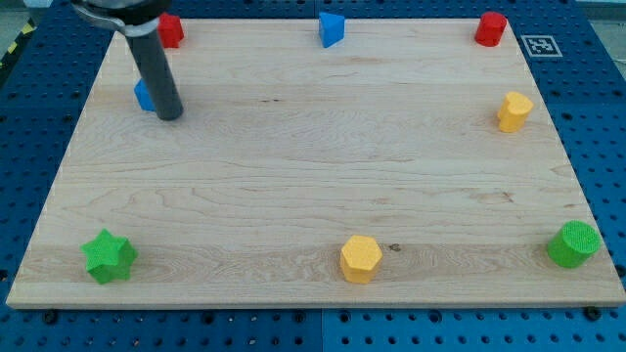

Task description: Move the blue cube closer to the red star

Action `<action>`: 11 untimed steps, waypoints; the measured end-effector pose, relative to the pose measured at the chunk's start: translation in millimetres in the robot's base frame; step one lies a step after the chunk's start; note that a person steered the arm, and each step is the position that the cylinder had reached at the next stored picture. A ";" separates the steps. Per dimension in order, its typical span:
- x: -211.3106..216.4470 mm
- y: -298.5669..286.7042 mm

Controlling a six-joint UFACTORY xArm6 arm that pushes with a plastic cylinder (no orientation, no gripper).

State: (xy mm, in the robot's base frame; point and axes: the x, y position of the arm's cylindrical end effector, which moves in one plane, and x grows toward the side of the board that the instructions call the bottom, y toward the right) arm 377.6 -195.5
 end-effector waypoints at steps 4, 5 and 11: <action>14.3 -37.4; -14.4 -36.5; -81.4 -8.9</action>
